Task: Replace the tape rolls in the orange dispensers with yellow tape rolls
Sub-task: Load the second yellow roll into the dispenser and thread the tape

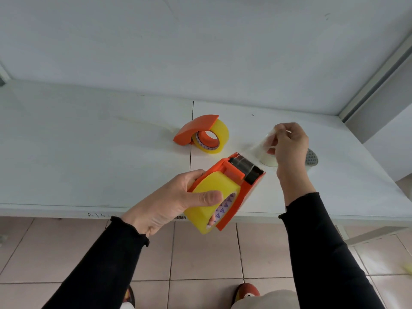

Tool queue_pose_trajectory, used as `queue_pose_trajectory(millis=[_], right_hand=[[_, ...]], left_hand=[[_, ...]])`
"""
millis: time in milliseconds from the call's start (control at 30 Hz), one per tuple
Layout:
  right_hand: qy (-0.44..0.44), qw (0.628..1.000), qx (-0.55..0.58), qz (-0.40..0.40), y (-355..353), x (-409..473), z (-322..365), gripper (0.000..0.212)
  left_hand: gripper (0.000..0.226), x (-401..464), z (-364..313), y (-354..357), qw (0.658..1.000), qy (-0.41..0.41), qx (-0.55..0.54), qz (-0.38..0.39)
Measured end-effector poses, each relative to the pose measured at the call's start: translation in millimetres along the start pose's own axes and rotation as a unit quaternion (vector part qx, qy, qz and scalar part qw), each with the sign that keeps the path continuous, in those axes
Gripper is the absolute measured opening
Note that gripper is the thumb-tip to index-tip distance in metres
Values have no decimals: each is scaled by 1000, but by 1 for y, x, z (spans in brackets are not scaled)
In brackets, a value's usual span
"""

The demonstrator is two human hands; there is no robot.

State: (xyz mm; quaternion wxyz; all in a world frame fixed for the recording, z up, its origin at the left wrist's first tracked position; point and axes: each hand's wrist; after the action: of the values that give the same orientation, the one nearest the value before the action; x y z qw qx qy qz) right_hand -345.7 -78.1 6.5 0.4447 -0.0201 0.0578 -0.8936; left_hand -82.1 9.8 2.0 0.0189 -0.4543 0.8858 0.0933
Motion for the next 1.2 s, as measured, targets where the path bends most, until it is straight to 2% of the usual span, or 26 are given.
queue_pose_trajectory(millis=[100,233,333,400,567,700,767,867,900,967,1033,1067,1100,1133,1200], right_hand=[[56,998,38,3,-2,4,-6,13],[143,972,77,169,28,-27,-28,25],[181,934,161,262,55,-59,-36,20],[193,910,206,304,70,-81,-38,19],[238,856,304,343,87,-129,-36,31],[273,810,332,400,90,-153,-25,57],[273,809,313,416,92,-160,-17,66],[221,845,268,406,97,-160,-15,42],[206,861,262,385,99,-156,-15,39],[166,897,239,332,103,-145,-13,40],[79,936,168,298,107,-130,-9,41],[21,950,112,292,107,-121,-6,44],[-42,955,42,291,109,-113,-4,49],[-104,949,-35,294,113,-106,-1,54],[-218,906,-192,309,127,-96,6,60]], left_hand=[[61,-4,3,-3,999,37,-21,-13],[17,-2,-1,-5,981,158,-85,-79],[23,3,-6,-12,952,205,-168,-151],[22,6,-7,-15,935,222,-218,-171],[25,10,-11,-15,893,239,-326,-199],[25,9,-7,-23,860,239,-382,-239],[26,8,-3,-27,858,233,-388,-244],[36,4,1,-34,871,206,-384,-228],[41,2,2,-37,879,190,-377,-221],[47,-3,5,-44,915,142,-306,-222],[49,-10,5,-51,961,63,-110,-247],[52,-12,7,-55,965,20,23,-260],[54,-16,10,-61,949,-13,164,-270],[56,-19,15,-69,913,-37,302,-273],[57,-25,23,-80,833,-77,484,-256]])
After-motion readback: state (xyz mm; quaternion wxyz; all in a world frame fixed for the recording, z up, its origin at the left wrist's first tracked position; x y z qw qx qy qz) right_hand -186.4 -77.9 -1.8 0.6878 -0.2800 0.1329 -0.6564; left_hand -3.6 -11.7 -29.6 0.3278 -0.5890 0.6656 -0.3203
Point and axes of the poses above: each hand's wrist, its own x-axis towards the middle knuckle, its own y-axis out of the palm, z = x × y, and after that the axes turned 7 degrees about y, right-handed
